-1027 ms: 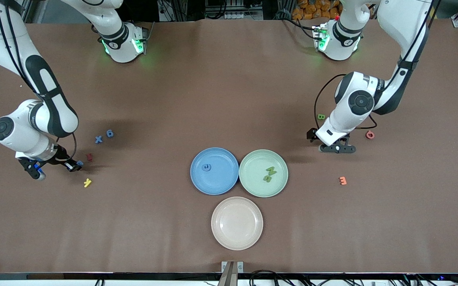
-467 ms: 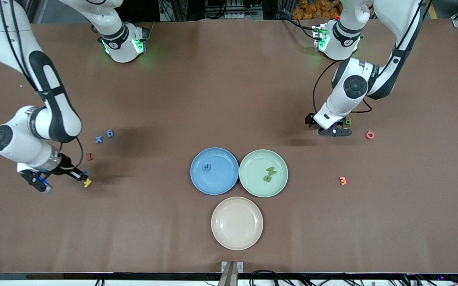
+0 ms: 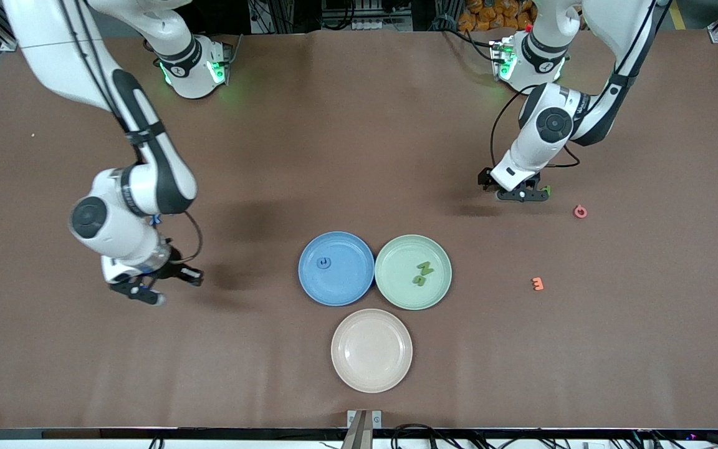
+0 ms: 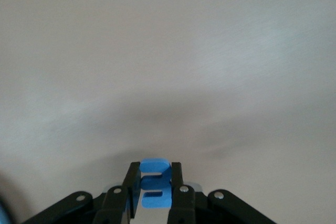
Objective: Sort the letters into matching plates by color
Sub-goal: 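Drop the 3 with the right gripper while the left gripper grasps the B, then drop the B with the left gripper while the right gripper reaches the x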
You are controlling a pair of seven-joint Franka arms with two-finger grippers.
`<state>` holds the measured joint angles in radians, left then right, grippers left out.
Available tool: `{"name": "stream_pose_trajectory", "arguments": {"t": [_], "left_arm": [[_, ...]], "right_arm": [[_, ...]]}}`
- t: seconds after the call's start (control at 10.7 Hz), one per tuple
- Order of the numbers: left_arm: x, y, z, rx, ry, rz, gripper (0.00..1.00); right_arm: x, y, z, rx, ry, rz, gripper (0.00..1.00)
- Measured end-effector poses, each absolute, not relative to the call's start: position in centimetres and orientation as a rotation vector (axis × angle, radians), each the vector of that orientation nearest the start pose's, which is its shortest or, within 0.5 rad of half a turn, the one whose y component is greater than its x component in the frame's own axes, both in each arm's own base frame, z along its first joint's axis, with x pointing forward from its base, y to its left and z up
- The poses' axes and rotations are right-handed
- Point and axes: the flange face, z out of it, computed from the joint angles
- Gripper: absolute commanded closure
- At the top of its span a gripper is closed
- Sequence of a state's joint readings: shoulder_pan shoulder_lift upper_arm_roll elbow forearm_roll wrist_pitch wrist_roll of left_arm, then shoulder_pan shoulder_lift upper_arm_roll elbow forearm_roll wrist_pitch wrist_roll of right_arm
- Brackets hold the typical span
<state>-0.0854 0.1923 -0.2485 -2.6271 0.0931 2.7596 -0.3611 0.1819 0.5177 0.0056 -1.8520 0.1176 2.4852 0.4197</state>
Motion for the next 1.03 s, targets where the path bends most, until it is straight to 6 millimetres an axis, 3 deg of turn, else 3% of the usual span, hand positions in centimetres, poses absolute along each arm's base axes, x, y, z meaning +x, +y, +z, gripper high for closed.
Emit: {"name": "stream_pose_trajectory", "arguments": {"t": [0.19,0.37,0.65,0.75,0.84,0.93,1.03], "left_arm": [[38.6,-14.3,17.3,-3.136,0.087,0.092,0.10],[37.7,-14.0,16.9,-3.136,0.083,0.100,0.29],[37.3,-13.8,16.7,-3.133,0.082,0.109,0.52],[37.3,-13.8,17.0,-3.134,0.083,0.097,0.56],[37.3,-13.8,17.3,-3.134,0.084,0.087,0.62],[37.2,-13.7,17.3,-3.132,0.084,0.088,0.74],[37.2,-13.7,17.4,-3.133,0.084,0.083,0.83]], "right_arm": [[63.8,19.7,25.4,-2.961,0.486,-0.134,0.84],[63.3,26.5,26.6,-2.912,0.505,-0.147,0.84],[61.5,33.7,25.9,-2.882,0.529,-0.123,0.84],[61.0,35.7,25.5,-2.872,0.540,-0.118,0.80],[60.6,37.5,25.3,-2.863,0.551,-0.114,0.46],[60.2,39.2,24.9,-2.857,0.553,-0.110,0.00],[59.9,40.2,24.5,-2.850,0.571,-0.105,0.00]]}}
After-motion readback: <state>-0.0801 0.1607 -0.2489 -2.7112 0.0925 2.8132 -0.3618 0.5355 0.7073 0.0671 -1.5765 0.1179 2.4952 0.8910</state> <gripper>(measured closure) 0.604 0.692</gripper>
